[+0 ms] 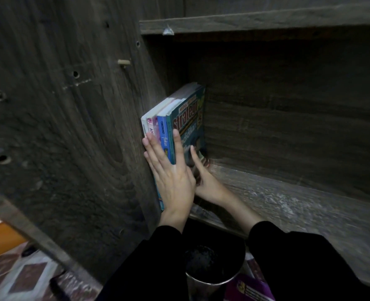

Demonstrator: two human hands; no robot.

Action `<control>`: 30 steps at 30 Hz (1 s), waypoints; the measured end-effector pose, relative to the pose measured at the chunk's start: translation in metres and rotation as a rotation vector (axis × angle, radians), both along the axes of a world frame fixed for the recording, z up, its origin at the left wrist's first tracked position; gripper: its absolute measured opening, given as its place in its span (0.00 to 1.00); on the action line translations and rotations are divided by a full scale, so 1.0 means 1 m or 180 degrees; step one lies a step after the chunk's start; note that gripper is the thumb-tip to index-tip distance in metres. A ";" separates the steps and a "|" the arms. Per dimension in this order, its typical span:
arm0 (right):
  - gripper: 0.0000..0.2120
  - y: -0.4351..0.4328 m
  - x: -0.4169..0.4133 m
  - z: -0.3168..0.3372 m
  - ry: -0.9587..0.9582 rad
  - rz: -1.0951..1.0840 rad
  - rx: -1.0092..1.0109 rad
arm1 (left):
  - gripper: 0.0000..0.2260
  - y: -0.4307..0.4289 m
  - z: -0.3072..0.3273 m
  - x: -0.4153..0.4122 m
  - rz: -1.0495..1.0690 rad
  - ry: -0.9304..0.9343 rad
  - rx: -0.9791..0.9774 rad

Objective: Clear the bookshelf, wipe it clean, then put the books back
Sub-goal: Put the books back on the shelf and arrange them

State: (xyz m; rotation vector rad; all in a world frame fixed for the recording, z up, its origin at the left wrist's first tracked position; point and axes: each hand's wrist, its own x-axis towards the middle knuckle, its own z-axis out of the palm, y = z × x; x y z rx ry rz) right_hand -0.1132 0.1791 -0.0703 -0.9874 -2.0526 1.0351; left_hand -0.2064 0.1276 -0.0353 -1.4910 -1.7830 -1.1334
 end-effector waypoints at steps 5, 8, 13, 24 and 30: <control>0.52 -0.009 0.006 0.000 -0.0074 0.0106 -0.0075 | 0.39 -0.012 0.006 -0.002 -0.0101 0.0028 -0.0103; 0.53 -0.015 0.005 0.001 -0.0040 0.0086 -0.0141 | 0.40 -0.017 0.008 -0.009 -0.0164 0.0167 -0.0088; 0.53 -0.021 0.008 -0.005 0.0190 -0.0083 -0.0183 | 0.41 -0.024 0.010 -0.019 -0.0322 0.0331 -0.0059; 0.42 -0.020 0.026 0.002 0.0581 -0.0978 -0.0213 | 0.38 -0.037 0.008 0.000 -0.0896 0.0367 0.0127; 0.20 -0.105 0.081 0.003 0.1289 -0.2421 0.0463 | 0.18 -0.084 -0.033 0.067 -0.1634 -0.0302 0.0163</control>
